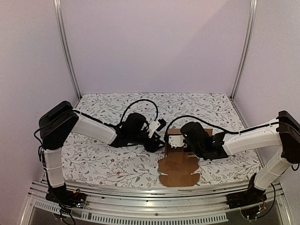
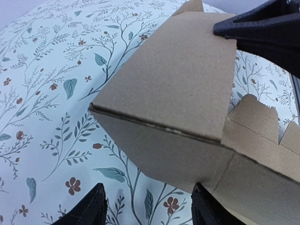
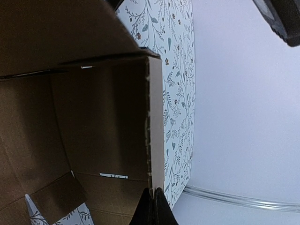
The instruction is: Fold the paper box
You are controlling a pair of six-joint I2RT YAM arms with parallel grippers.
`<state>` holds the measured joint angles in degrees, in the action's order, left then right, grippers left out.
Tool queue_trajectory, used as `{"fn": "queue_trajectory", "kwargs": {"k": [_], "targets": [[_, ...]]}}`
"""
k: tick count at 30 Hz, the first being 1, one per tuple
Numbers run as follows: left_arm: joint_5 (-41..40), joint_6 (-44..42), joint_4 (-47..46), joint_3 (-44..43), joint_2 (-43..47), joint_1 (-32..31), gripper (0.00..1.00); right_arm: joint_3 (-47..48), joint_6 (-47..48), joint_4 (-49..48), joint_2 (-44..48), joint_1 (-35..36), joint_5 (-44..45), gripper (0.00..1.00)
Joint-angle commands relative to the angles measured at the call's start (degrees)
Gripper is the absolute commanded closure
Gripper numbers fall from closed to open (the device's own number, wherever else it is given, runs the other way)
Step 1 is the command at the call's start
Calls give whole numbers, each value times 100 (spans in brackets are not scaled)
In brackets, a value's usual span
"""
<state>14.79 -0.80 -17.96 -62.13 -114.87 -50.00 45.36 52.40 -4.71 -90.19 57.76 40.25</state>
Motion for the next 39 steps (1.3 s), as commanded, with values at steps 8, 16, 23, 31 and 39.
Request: {"fn": "queue_trajectory", "kwargs": {"k": [8, 16, 23, 31, 39], "targets": [[594, 899, -1467, 783, 869, -46, 37, -133, -161, 259, 134, 35, -369, 100], [530, 1134, -1740, 1267, 1140, -45, 37, -236, -233, 422, 275, 36, -382, 100], [630, 1198, -2032, 1836, 1522, -118, 36, -221, -291, 462, 260, 41, -402, 100], [647, 1340, -2151, 1591, 1141, -280, 36, -181, -355, 587, 248, 37, -434, 100], [-55, 1141, -1285, 727, 560, -687, 31, -13, -582, 995, 288, 40, -565, 100]]}}
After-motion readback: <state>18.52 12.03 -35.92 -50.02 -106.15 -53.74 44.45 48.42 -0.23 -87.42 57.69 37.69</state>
